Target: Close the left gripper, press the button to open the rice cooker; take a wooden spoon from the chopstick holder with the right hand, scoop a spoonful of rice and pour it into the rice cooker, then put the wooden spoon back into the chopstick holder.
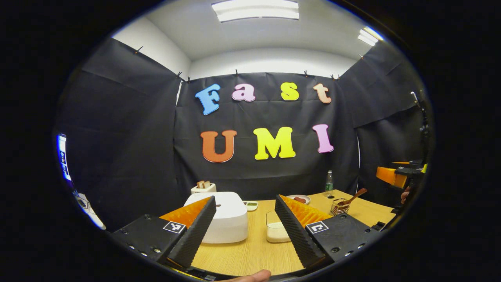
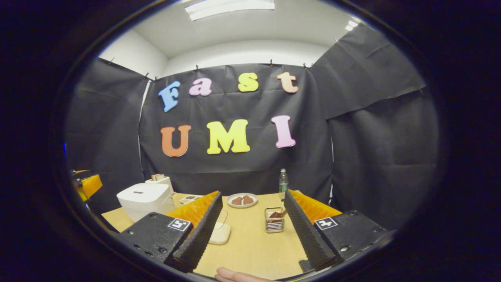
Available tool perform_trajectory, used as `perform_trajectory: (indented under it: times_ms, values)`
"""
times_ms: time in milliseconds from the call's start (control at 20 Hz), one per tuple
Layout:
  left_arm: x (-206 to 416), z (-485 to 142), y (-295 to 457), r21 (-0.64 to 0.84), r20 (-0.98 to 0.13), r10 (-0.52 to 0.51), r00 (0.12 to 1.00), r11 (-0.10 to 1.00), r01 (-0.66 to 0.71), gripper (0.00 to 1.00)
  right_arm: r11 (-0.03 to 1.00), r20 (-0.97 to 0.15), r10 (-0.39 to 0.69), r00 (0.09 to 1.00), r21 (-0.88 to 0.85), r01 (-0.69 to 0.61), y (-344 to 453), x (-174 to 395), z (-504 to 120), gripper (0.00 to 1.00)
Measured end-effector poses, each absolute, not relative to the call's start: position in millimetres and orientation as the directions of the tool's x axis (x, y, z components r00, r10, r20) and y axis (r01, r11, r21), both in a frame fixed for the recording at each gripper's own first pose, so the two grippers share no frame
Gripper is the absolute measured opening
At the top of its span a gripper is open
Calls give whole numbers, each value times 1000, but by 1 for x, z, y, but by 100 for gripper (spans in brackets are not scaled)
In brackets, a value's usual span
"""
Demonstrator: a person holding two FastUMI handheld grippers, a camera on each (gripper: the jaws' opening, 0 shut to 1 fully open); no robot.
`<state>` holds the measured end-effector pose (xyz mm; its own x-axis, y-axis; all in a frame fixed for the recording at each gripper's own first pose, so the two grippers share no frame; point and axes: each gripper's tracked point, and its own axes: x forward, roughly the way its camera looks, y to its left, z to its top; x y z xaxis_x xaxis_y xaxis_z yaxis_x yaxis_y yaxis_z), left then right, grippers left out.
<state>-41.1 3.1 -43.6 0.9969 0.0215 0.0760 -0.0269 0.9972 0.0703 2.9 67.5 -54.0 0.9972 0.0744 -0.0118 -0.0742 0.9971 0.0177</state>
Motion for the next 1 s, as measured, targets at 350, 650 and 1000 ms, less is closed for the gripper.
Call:
perform_trajectory:
  times_ms: [350, 650, 1000]
  values:
    - [-44, -45, 11, 64, 75, 25, 997, 997, -29, 96, 996, 20, 73, 997, 40, -74, 66, -7, -48, 99]
    - [-48, -46, 12, 54, 77, 23, 997, 998, -28, 96, 996, 42, 60, 997, 61, -62, 58, -16, -46, 100]
    - [-49, -46, 0, 86, 87, -19, 996, 996, 11, 96, 995, 62, 39, 997, 85, -44, 51, -17, -46, 96]
